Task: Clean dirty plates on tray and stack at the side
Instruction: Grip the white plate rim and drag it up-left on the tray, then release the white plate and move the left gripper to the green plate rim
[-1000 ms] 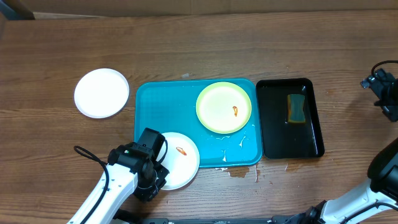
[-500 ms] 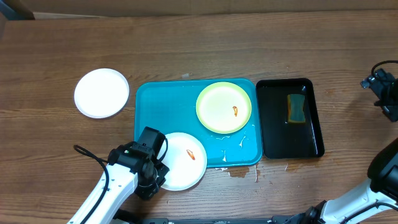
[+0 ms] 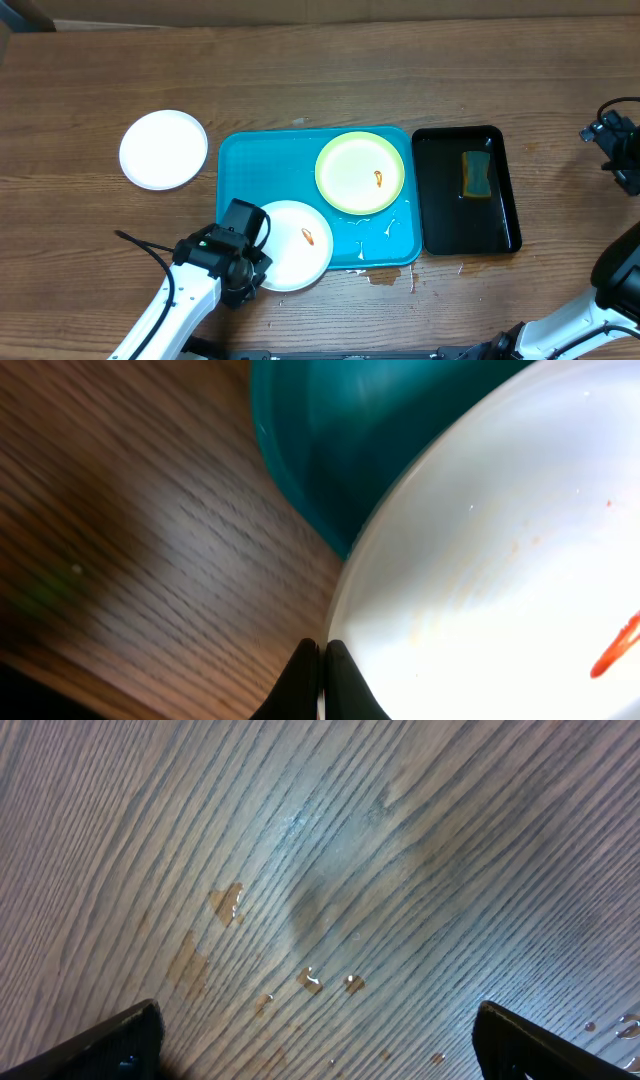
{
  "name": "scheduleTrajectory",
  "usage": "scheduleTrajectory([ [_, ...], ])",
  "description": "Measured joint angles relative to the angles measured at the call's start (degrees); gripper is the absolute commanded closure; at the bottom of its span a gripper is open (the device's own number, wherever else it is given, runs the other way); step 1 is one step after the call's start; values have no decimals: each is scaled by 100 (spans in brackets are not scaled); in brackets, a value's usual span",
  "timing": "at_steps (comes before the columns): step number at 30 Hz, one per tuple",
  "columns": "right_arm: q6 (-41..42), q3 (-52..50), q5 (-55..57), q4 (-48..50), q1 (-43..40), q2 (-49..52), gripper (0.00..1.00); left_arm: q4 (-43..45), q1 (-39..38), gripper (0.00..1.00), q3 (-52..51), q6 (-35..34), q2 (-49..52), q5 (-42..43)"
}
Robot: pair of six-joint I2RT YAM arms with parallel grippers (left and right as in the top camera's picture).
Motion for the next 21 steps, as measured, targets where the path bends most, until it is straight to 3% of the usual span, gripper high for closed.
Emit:
scheduleTrajectory([
  [9, 0, 0, 0, 0, 0, 0, 0, 153, 844, 95, 0, 525, 0, -686],
  [11, -2, 0, 2, -2, 0, 0, 0, 365, 997, 86, 0, 826, 0, -763],
  [14, 0, 0, 2, -2, 0, 0, 0, 713, 1134, 82, -2, 1462, 0, -848],
  [15, 0, 0, 0, -2, 0, 0, 0, 793, 1156, 79, -2, 1617, 0, -859],
  [16, 2, 0, 4, -2, 0, 0, 0, 841, 1158, 70, -2, 1790, 0, -874],
  [17, -2, 0, 0, -2, 0, 0, 0, 861, 1158, 54, -2, 1956, 0, -892],
  [18, 0, 0, 2, 0, 0, 0, 0, 859, 1158, 48, -2, 2063, 0, -909],
  [21, 0, 0, 2, -2, 0, 0, 0, 669, 1158, 43, 15, 2361, 0, -929],
])
